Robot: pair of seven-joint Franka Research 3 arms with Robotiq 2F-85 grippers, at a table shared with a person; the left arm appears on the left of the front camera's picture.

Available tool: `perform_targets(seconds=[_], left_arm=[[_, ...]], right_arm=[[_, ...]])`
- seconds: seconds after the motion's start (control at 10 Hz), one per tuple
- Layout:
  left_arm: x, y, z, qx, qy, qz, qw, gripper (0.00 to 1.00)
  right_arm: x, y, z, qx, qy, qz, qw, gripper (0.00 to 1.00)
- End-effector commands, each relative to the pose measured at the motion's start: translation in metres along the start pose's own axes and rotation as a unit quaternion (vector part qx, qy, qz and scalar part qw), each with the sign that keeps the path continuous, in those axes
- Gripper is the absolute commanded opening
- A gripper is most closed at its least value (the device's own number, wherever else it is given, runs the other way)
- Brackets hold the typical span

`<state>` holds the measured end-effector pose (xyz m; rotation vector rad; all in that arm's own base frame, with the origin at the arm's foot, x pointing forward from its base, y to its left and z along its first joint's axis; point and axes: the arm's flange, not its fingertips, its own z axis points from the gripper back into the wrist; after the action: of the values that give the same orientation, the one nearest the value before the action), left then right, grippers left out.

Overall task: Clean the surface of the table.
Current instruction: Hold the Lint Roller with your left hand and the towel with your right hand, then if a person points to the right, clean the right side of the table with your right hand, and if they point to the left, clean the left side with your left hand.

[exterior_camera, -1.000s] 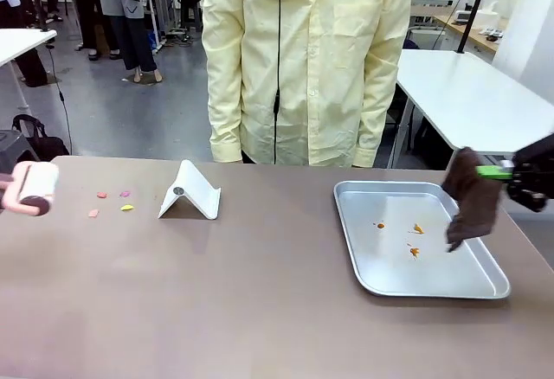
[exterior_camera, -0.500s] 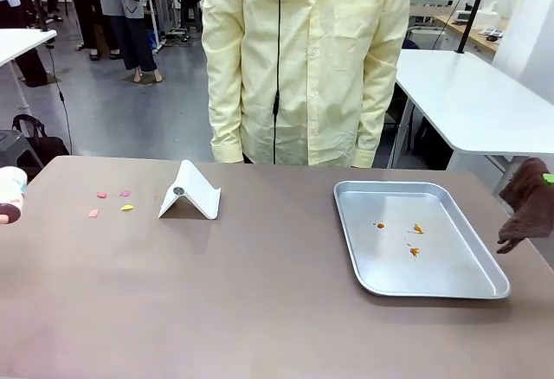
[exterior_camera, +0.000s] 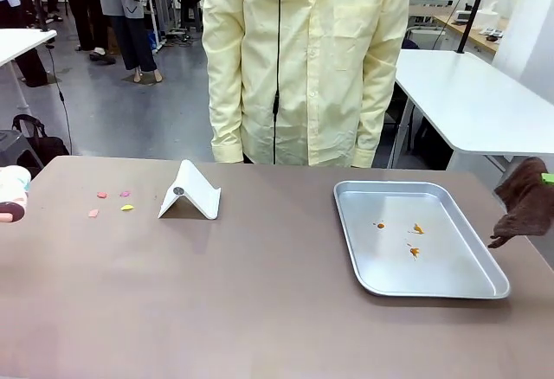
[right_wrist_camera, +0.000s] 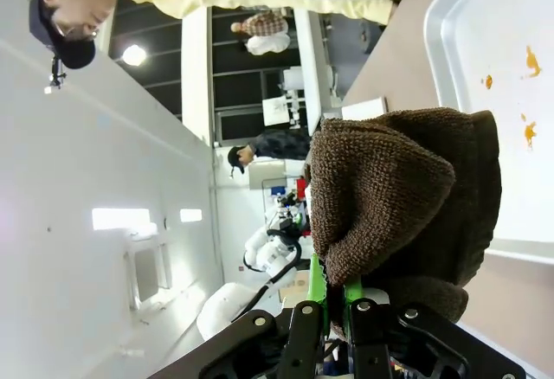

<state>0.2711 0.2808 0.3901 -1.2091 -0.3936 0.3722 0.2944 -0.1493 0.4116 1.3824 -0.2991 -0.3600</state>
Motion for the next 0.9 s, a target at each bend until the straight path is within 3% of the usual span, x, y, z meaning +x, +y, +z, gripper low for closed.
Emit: perform_targets(seconds=[0.0,0.8], left_arm=[[-0.0014,0.0001,0.0015,-0.001,0.001,-0.001,1.000,0.00],[-0.0014,0.0001,0.0015,-0.001,0.001,-0.001,1.000,0.00]], right_arm=[[-0.0022,0.0019,0.0013,0.001,0.007,-0.005,1.000,0.00],[-0.0022,0.0019,0.0013,0.001,0.007,-0.005,1.000,0.00]])
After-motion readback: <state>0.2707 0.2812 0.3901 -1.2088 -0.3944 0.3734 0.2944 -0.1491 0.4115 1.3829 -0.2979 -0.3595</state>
